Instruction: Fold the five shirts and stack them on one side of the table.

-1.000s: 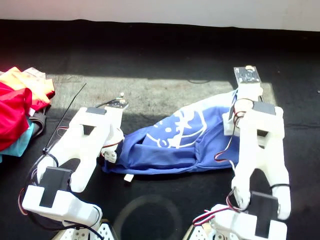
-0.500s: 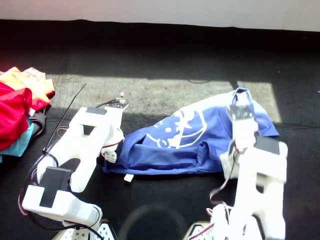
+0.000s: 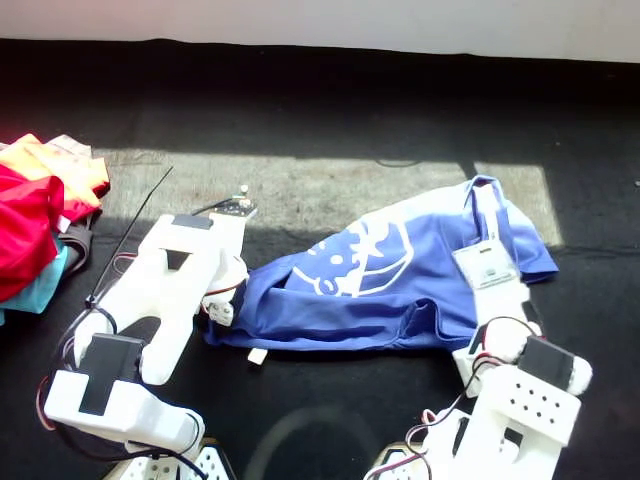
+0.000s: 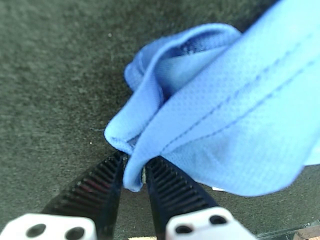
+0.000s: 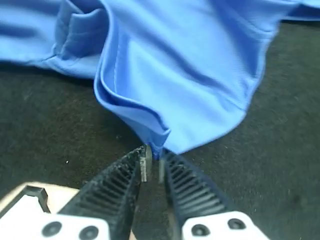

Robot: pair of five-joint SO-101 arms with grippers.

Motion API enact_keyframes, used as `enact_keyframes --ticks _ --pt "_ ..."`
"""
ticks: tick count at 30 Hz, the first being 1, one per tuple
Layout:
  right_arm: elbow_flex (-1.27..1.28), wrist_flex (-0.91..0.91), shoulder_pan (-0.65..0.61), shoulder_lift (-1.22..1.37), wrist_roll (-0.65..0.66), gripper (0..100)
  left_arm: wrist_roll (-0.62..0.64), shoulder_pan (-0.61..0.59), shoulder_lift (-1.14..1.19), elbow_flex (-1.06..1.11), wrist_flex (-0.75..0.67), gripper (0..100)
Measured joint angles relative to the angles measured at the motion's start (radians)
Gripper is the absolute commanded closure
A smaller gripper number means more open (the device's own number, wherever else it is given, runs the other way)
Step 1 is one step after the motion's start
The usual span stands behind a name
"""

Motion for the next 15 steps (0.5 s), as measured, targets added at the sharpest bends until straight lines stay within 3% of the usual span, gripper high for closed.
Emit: enact_keyframes --ticks 9,15 --pt "-0.180 -0.117 0.015 0.012 -0.261 83.7 0.000 0.000 0.000 0.000 0.000 99" --pt "-0.204 -0.224 -0.120 0.325 -0.319 83.9 0.000 0.000 0.000 0.000 0.000 99"
